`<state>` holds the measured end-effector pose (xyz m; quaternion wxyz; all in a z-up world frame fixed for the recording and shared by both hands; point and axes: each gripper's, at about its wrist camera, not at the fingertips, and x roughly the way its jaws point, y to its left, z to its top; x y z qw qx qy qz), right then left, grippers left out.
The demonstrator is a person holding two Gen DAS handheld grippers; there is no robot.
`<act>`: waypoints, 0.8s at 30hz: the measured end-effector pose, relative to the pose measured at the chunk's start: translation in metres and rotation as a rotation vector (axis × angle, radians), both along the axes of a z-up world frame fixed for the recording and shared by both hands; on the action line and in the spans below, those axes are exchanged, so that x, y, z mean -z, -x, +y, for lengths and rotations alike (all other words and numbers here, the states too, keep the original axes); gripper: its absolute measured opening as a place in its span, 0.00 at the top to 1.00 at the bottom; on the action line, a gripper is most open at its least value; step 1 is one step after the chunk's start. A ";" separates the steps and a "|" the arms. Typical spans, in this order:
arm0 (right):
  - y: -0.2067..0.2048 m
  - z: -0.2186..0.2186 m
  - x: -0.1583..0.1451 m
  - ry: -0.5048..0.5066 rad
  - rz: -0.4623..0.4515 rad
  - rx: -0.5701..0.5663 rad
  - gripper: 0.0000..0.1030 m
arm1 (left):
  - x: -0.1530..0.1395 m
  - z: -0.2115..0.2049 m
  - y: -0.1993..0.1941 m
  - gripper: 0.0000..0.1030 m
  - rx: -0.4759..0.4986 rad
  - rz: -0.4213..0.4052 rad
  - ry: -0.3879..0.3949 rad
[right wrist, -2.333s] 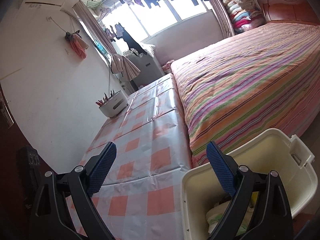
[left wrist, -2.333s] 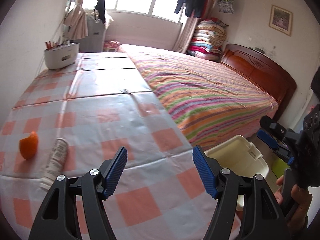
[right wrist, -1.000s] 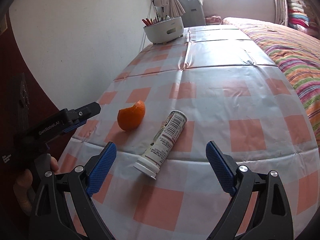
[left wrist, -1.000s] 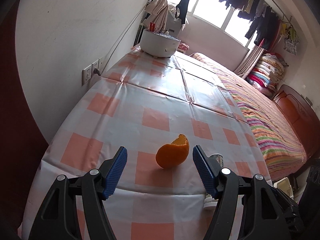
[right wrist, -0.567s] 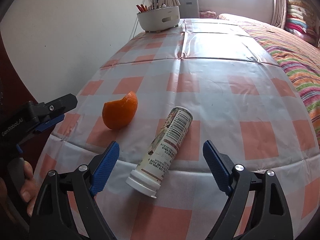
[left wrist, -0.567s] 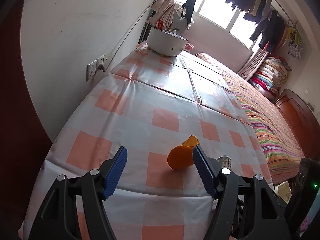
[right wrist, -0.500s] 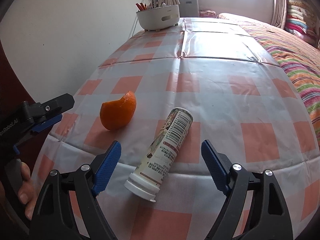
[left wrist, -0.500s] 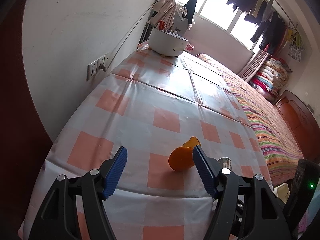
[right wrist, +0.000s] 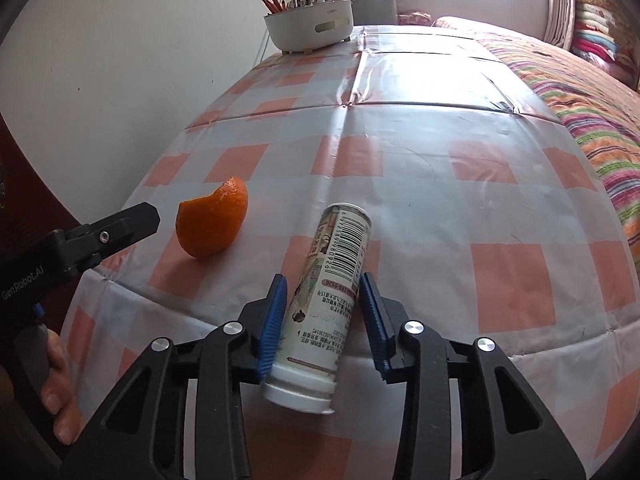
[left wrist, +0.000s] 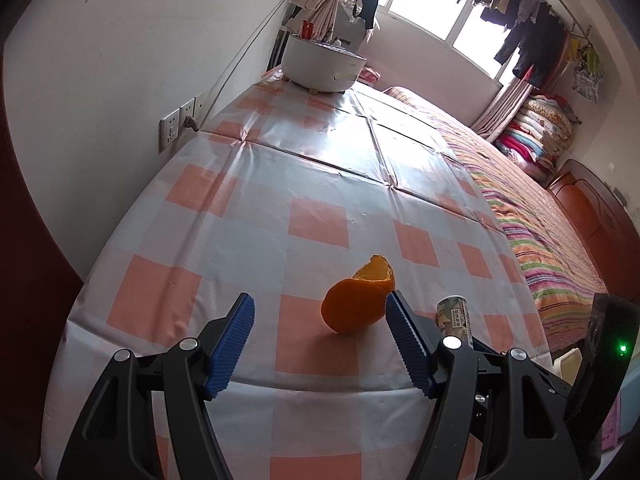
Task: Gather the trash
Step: 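Grasp the white pill bottle with the right gripper while the left gripper grasps the orange peel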
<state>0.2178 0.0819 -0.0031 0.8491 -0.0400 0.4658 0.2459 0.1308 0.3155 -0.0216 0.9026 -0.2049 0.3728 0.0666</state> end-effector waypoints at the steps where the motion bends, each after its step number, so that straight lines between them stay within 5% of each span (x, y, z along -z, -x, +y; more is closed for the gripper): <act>1: 0.000 -0.002 0.000 -0.004 0.001 0.000 0.71 | 0.001 -0.002 -0.001 0.36 0.007 0.005 -0.002; 21: -0.001 -0.060 -0.023 -0.242 0.036 0.025 0.73 | 0.024 -0.041 -0.034 0.36 0.142 0.063 -0.071; 24: -0.001 -0.068 -0.028 -0.259 0.024 0.027 0.73 | 0.025 -0.045 -0.035 0.58 0.151 0.064 -0.074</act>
